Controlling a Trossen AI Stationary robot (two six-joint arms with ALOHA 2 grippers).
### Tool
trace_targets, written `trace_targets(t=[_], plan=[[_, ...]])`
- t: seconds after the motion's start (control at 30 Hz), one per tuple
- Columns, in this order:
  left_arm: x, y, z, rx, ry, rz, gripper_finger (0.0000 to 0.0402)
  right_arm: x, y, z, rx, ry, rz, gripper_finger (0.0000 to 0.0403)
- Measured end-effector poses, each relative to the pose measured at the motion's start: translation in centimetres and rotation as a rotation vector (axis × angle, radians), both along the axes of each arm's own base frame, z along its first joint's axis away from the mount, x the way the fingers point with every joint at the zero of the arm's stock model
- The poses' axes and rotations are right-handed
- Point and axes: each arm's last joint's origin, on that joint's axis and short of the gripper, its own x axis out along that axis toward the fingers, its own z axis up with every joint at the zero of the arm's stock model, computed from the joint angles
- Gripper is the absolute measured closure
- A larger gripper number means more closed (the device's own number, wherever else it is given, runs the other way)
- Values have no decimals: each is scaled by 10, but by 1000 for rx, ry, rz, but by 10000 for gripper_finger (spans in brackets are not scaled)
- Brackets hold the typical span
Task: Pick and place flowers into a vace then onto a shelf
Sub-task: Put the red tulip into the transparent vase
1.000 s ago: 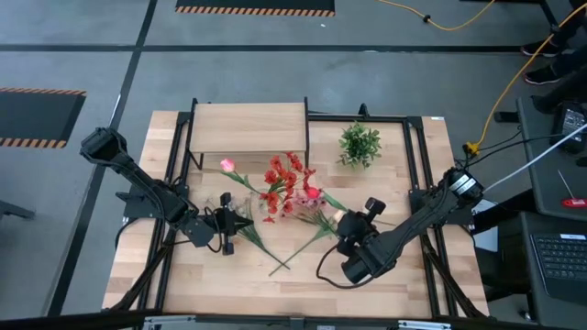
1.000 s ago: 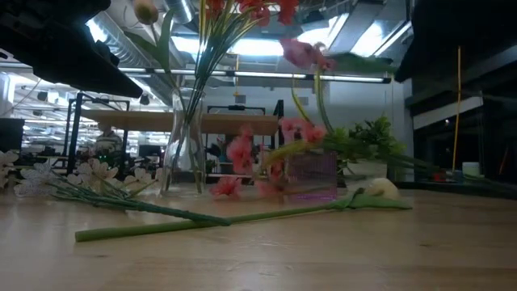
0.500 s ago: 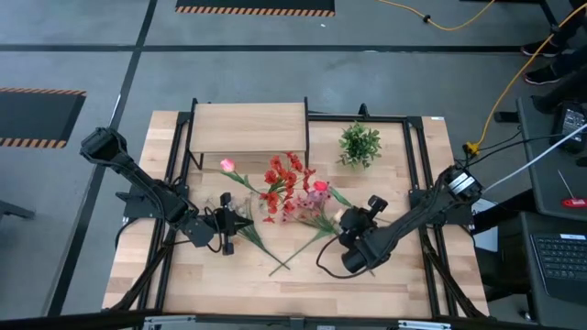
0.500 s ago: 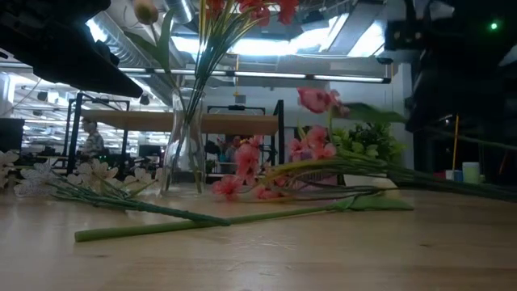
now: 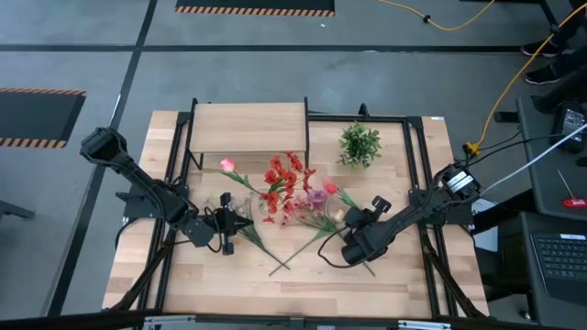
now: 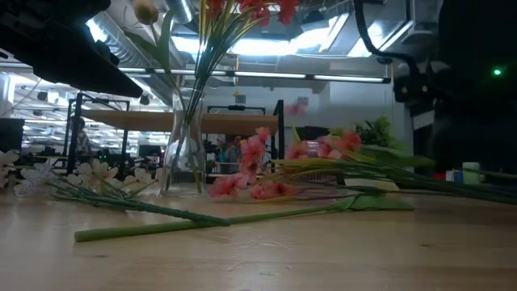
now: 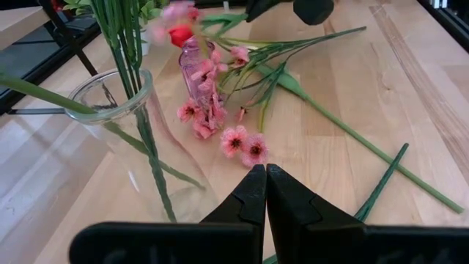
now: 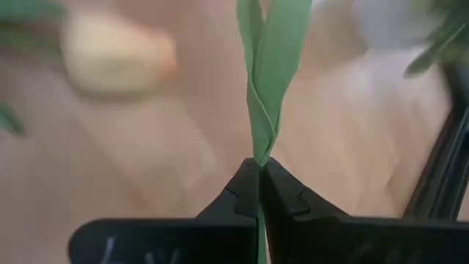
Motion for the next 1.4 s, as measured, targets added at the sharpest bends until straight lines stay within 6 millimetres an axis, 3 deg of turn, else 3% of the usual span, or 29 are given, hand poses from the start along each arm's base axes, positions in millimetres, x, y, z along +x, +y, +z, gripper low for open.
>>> trace_targets(t=[0.37, 0.5, 1.0, 1.4], plan=[[0, 0, 0, -1, 0, 0, 394, -10, -5, 3, -37, 15, -156, 403], [0, 0, 0, -1, 0, 0, 394, -10, -6, 13, -86, 4, -197, 403], [0, 0, 0, 0, 0, 0, 394, 19, 17, 88, -224, -284, -57, 403], [1, -1, 2, -18, -23, -2, 394, 0, 3, 144, -104, -482, -9, 403]])
